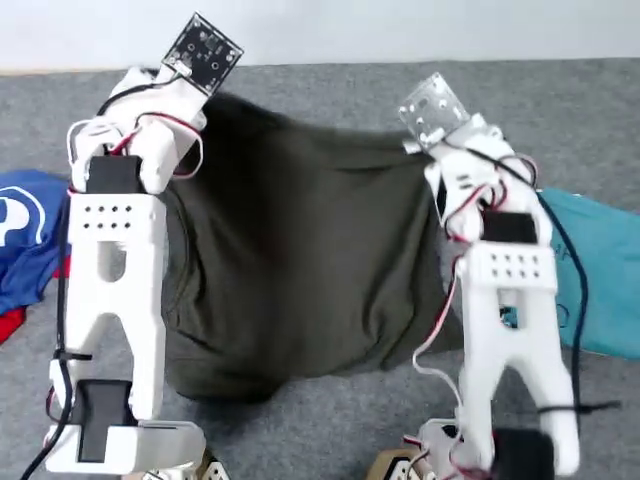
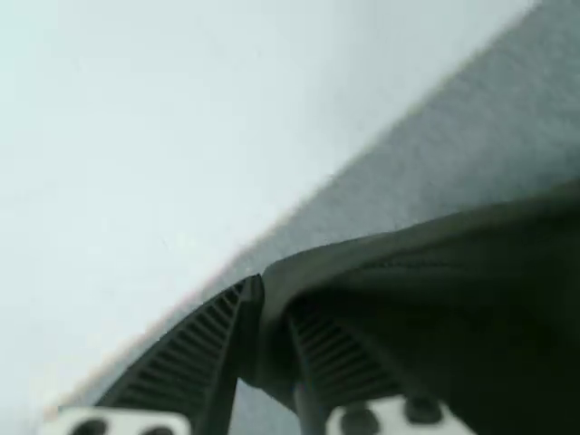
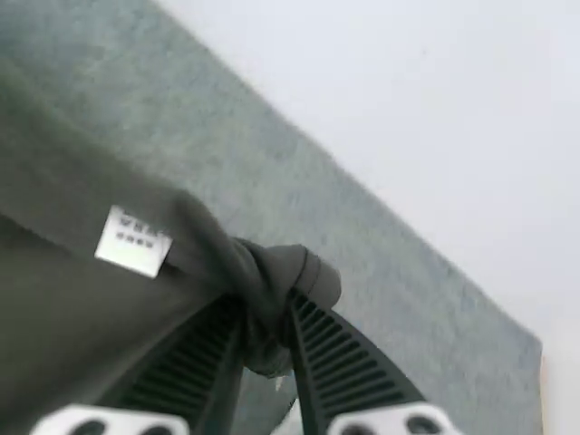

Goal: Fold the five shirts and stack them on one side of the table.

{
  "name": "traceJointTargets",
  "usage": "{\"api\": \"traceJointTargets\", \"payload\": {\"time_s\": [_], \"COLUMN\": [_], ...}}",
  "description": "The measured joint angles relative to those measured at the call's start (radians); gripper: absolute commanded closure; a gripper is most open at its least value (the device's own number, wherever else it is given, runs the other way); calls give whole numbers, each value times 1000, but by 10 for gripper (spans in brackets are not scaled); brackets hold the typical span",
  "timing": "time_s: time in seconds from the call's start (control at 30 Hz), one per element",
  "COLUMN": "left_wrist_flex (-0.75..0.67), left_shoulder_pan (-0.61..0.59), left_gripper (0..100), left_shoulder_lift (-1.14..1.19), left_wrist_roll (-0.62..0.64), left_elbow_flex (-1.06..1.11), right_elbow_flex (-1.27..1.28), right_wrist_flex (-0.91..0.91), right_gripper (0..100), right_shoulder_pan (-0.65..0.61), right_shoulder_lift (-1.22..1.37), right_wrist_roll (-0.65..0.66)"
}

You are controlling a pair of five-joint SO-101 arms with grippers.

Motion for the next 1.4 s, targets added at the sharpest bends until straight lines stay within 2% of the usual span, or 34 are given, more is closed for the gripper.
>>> {"api": "traceJointTargets", "payload": {"time_s": [0.13, 0.23, 0.43, 0.57, 0.67, 0.73, 0.83, 1.0, 1.2, 1.4], "left_wrist_flex": [-34, 57, 477, 781, 919, 931, 941, 941, 941, 941], "left_shoulder_pan": [0, 6, 60, 97, 121, 104, 89, 44, -26, -29], "left_gripper": [995, 995, 995, 985, 880, 807, 791, 791, 814, 852], "left_shoulder_lift": [-2, -23, -44, 5, 63, 63, 58, 21, 20, 190], "left_wrist_roll": [2, 0, -6, -86, -149, -155, -158, -213, -224, -222], "left_elbow_flex": [-2, -2, -2, -2, -2, -2, -14, -41, -41, -43], "right_elbow_flex": [-106, -138, -143, -103, -71, -63, -60, -75, -129, -129], "right_wrist_flex": [-31, 34, 327, 471, 486, 468, 396, 321, 318, 293], "right_gripper": [988, 988, 988, 988, 988, 988, 988, 988, 988, 988], "right_shoulder_pan": [6, 9, 8, 8, 8, 18, 60, 132, 147, 112], "right_shoulder_lift": [87, 104, 104, 104, 107, 121, 170, 264, 301, 311], "right_wrist_roll": [-2, 0, 80, 127, 161, 186, 209, 226, 226, 224]}}
